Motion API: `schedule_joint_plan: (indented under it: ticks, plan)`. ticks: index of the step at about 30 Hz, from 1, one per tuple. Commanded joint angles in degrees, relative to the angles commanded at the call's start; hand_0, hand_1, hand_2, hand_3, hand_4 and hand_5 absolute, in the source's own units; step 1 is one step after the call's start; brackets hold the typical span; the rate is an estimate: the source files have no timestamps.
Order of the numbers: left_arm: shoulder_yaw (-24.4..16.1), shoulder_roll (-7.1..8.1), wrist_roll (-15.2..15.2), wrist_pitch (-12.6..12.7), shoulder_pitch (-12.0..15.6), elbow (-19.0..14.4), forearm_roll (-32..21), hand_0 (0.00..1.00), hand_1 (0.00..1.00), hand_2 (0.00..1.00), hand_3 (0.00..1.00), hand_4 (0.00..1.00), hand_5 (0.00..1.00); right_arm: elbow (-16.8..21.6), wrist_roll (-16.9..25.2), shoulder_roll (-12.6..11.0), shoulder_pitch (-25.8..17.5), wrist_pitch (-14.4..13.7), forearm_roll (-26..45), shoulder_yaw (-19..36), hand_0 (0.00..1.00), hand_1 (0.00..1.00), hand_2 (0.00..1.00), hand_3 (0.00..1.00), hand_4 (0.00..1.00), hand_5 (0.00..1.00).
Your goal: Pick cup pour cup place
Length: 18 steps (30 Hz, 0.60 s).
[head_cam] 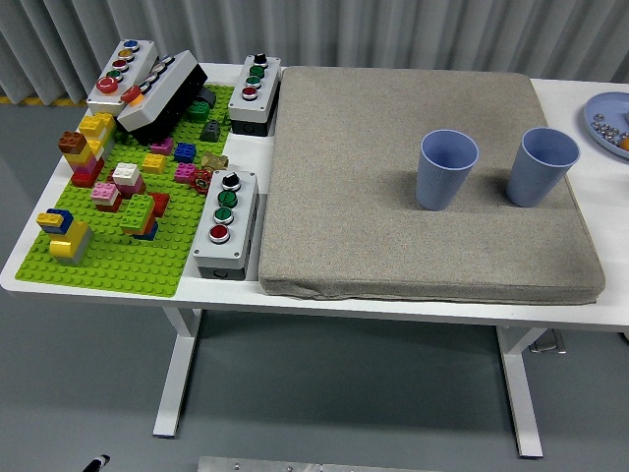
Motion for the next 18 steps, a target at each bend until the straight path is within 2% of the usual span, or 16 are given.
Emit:
schedule_joint_plan:
  ticks: [3,5,6,12,13,17,18]
  plan:
    - [0.14,-0.06,0.01,0.01,-0.08,0.0,0.01,0.873,0.841,0.913,0.806,0.654,0.998,-1.0,0.84,0.65,-0.53,-0.61,-1.64,-0.52,0.878,0.8,0.843,0.872,0.899,0.533]
    - [0.28,-0.14,0.03,0.02,-0.11,0.0,-0.09,0.873,0.841,0.913,0.806,0.654,0.998,-2.5,1.56,1.17,-0.88,0.12,-2.36,-0.82,0.878,0.8,0.843,0.872,0.899,0.533]
    - [0.32,-0.17,0.04,0.01,-0.12,0.0,-0.12,0.873,0.841,0.911,0.806,0.653,0.998,-3.07,1.74,1.3,-0.99,0.65,-2.41,-0.91,0.879,0.82,0.905,0.986,0.914,0.286]
    - [1.19,-0.3,-0.04,-0.07,-0.21,0.0,-0.73,0.87,0.839,0.91,0.806,0.653,0.998,-7.35,2.71,2.16,-1.36,3.53,0.05,-1.58,0.879,0.82,0.905,0.986,0.914,0.286]
    - [1.33,-0.32,-0.04,-0.09,-0.23,0.0,-0.84,0.87,0.839,0.91,0.806,0.653,0.998,-8.25,2.72,2.34,-1.31,3.72,0.32,-1.61,0.877,0.865,0.982,0.998,0.905,0.171]
    - [1.93,-0.34,-0.1,-0.2,-0.28,0.0,-1.32,0.87,0.839,0.91,0.806,0.653,0.998,-11.46,2.48,2.78,-1.01,5.37,1.59,-1.64,0.877,0.865,0.982,0.998,0.905,0.171]
    - [2.04,-0.35,-0.11,-0.21,-0.28,0.0,-1.44,0.869,0.841,0.909,0.803,0.651,0.998,-11.96,2.37,2.83,-0.95,5.76,1.83,-1.68,0.893,0.894,0.998,0.998,0.897,0.133]
